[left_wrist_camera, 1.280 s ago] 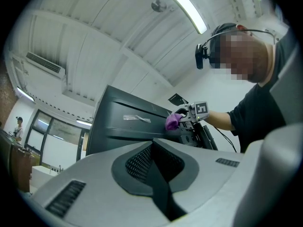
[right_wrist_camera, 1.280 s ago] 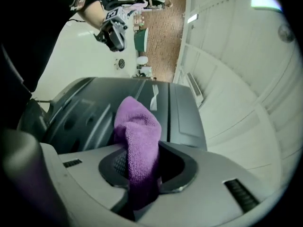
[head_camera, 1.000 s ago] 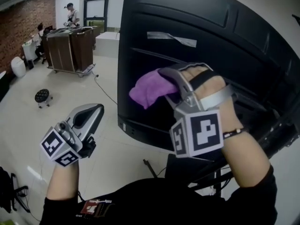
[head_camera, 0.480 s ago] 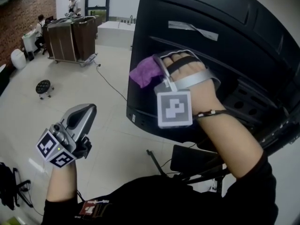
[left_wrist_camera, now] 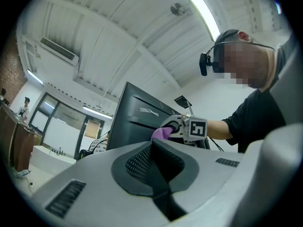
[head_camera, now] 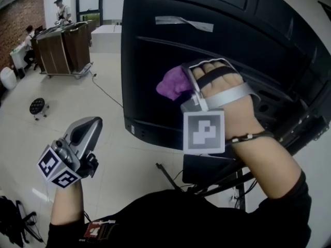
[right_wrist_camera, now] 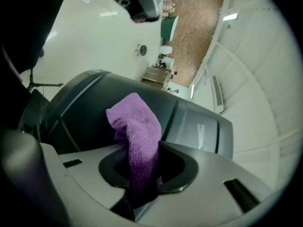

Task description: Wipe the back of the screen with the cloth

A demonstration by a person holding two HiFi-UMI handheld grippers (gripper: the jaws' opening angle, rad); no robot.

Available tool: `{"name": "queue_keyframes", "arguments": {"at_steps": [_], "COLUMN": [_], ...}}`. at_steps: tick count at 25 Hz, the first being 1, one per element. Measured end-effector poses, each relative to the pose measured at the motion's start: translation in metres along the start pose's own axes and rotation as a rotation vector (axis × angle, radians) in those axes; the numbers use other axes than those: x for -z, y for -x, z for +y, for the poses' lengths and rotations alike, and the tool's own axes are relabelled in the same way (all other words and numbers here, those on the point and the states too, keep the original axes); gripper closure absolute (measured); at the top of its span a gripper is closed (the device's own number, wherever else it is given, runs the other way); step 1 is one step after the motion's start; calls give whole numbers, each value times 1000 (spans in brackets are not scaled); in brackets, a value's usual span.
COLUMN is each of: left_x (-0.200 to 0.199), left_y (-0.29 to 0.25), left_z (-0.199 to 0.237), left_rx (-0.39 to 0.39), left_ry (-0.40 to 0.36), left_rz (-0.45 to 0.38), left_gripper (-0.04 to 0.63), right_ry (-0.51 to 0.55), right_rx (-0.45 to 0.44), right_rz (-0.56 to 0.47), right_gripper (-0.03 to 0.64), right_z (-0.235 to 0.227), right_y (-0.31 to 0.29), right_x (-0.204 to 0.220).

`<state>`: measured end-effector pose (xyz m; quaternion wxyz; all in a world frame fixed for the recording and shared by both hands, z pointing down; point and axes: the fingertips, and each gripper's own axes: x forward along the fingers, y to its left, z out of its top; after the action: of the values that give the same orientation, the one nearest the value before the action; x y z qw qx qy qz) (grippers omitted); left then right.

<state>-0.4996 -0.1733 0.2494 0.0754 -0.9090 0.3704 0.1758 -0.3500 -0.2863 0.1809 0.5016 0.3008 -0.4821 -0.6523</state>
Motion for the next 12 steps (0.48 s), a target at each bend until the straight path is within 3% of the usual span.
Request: {"name": "queue_keyframes", "arguments": {"at_steps": [2,4,7,12], "left_x": [3,6,9,11], "left_y": [-7,-15,-29,-54], "left_z": [-5,-9,-18,-37], "left_rx": [12,25,44,71], "left_ry": [2,3,4,4], "left_rz": [14,22,32,39], "left_gripper": [600,600,600,600], "right_ry": [-92,-121,-159,-113], "right_rx": [76,179,297,337], "right_rz": [-123,-176,-156,-144], "right_gripper": [518,518,518,515], "right_z": [-12,-25,-28,-8], "right_y": [34,69,99,114], "right_x": [-12,2,54,92]}}
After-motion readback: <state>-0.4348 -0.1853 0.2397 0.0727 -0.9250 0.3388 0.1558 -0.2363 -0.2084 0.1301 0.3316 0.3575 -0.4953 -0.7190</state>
